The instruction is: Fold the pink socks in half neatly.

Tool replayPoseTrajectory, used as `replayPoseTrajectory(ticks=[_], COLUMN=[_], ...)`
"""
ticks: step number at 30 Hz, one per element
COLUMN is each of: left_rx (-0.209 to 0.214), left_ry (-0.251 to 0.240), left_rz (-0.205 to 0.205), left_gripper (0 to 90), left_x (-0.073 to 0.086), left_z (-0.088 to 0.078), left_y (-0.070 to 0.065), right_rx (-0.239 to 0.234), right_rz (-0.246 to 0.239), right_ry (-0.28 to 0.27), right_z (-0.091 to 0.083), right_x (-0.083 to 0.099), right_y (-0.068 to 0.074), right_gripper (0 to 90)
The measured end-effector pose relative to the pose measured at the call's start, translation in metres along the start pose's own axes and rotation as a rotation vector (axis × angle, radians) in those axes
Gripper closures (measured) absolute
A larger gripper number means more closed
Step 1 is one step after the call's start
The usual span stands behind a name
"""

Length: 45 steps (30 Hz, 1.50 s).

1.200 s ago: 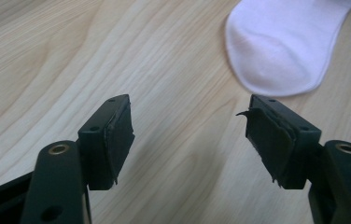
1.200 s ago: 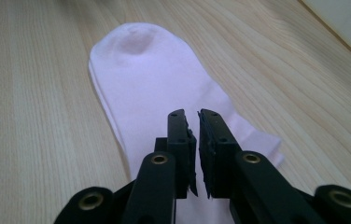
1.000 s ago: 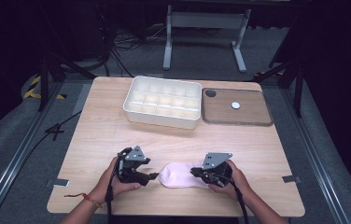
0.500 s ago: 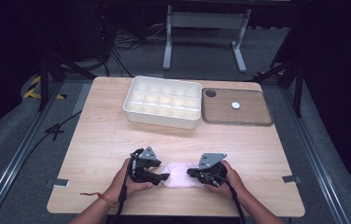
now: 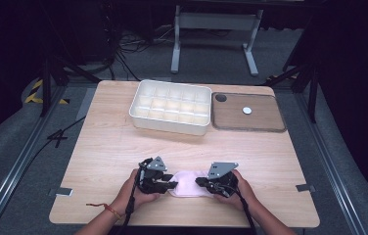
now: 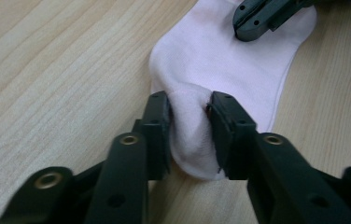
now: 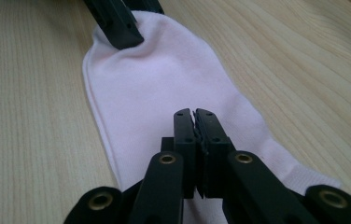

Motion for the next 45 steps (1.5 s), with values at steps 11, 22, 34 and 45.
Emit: replayPoseTrajectory(ticks=[11, 22, 34, 45], left_rx=[-0.019, 0.019, -0.038, -0.044], left_ry=[-0.008, -0.085, -0.099, -0.075], left_rz=[0.029, 0.039, 0.063, 0.013], left_gripper=[78.7, 79.3, 78.6, 84.3], left_x=[0.000, -0.008, -0.008, -0.002], left_z=[-0.005, -0.017, -0.025, -0.027], left_y=[-0.001, -0.005, -0.004, 0.005], right_rx=[0.003, 0.007, 0.005, 0.000], right_rz=[-0.014, -0.024, -0.034, -0.022], right_ry=[-0.002, -0.003, 0.003, 0.000], right_z=[0.003, 0.007, 0.010, 0.013], right_x=[-0.002, -0.006, -0.009, -0.012], right_y=[0.003, 0.003, 0.003, 0.002], right_gripper=[88.2, 88.2, 88.2, 88.3])
Point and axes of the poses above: each handheld gripper's, and its own axes: z roughly forward along the jaws, x roughly out of its underside, y roughly to its left, the point moved 5 cm from there along z, roughly forward along the jaws, and after that the axes turned 3 degrees about -x, right-handed, at the moved point
